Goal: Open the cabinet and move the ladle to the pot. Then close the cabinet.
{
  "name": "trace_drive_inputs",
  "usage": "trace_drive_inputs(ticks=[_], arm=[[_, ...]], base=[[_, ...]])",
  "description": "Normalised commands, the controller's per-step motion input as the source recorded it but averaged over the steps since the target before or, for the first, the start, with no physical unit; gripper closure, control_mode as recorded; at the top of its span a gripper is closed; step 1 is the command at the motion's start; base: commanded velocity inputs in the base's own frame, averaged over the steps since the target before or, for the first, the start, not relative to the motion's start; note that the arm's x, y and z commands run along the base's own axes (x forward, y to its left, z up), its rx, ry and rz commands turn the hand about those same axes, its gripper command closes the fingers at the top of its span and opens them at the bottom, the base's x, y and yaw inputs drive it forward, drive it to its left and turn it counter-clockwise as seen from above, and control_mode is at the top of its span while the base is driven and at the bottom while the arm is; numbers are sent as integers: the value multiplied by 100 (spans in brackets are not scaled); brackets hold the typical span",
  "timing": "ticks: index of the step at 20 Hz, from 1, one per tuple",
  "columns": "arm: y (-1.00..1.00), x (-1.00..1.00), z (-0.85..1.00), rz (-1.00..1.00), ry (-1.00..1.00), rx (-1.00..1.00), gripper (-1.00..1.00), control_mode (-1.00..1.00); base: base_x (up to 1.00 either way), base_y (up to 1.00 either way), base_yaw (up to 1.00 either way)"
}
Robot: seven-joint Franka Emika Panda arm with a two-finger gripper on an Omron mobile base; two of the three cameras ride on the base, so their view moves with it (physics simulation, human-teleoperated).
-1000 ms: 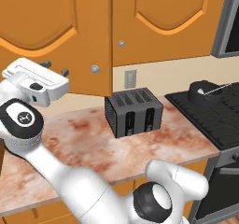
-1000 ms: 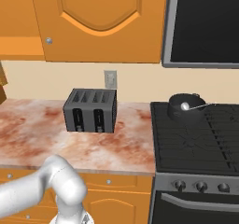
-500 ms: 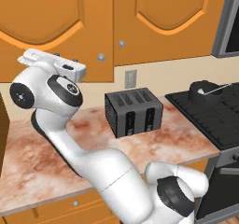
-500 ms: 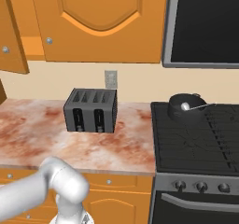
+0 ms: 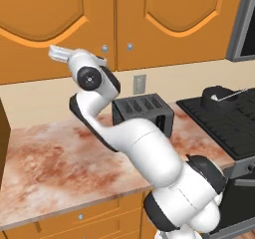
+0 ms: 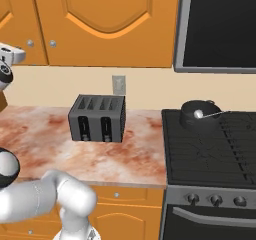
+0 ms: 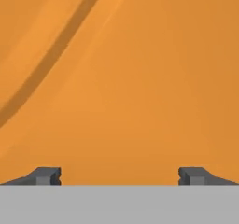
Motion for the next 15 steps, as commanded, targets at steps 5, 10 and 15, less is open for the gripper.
trace_drive_inputs(ticks=[5, 10, 15], arm=[[-4, 85, 1, 22, 13, 2, -100, -100], [0, 72, 8, 16, 16, 1, -100, -100], [0, 26, 21, 11, 15, 0, -100, -100]], base=[[0, 0, 0], [0, 0, 0], [0, 0, 0]])
